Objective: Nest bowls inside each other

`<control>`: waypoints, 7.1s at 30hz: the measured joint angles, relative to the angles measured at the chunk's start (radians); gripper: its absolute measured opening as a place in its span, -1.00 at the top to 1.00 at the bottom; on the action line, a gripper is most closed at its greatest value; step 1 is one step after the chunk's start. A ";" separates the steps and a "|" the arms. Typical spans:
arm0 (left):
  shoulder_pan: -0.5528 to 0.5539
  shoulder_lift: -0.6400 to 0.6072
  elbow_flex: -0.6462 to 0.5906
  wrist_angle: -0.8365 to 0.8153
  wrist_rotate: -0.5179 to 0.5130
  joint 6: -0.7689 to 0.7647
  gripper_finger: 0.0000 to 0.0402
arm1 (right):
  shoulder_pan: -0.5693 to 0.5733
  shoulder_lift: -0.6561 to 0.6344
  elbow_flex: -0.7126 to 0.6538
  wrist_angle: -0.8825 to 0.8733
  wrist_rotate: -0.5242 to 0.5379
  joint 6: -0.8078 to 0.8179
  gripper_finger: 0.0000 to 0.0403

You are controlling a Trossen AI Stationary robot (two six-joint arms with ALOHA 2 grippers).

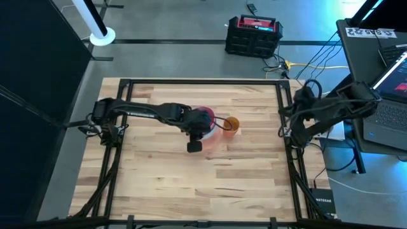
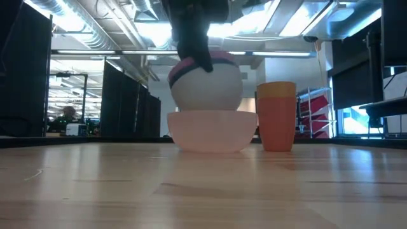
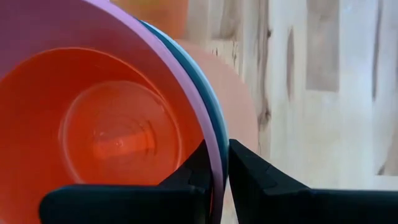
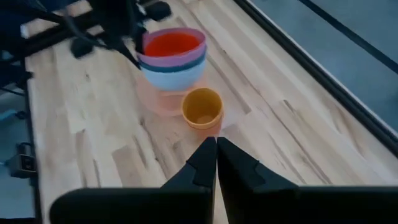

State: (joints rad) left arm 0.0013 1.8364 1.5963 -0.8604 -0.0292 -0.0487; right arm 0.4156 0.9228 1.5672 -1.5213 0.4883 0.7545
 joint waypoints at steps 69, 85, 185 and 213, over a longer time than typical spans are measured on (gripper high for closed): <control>-0.269 -0.865 -0.615 0.524 -0.148 -0.266 1.00 | 0.030 0.002 -0.006 0.111 0.136 0.023 1.00; -0.298 -1.520 -1.290 1.087 -0.257 -0.252 1.00 | 0.029 0.032 -0.006 0.275 0.325 0.022 1.00; 0.103 -1.751 -1.587 0.869 0.032 -0.082 1.00 | 0.366 -0.284 -0.289 0.317 0.690 0.025 1.00; 0.103 -1.750 -1.588 0.868 0.033 -0.082 1.00 | 0.225 -0.471 -1.055 1.628 0.051 -0.644 1.00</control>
State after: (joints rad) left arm 0.1047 0.0860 0.0086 0.0078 0.0040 -0.1307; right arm 0.6408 0.4519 0.5121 0.1069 0.5389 0.1106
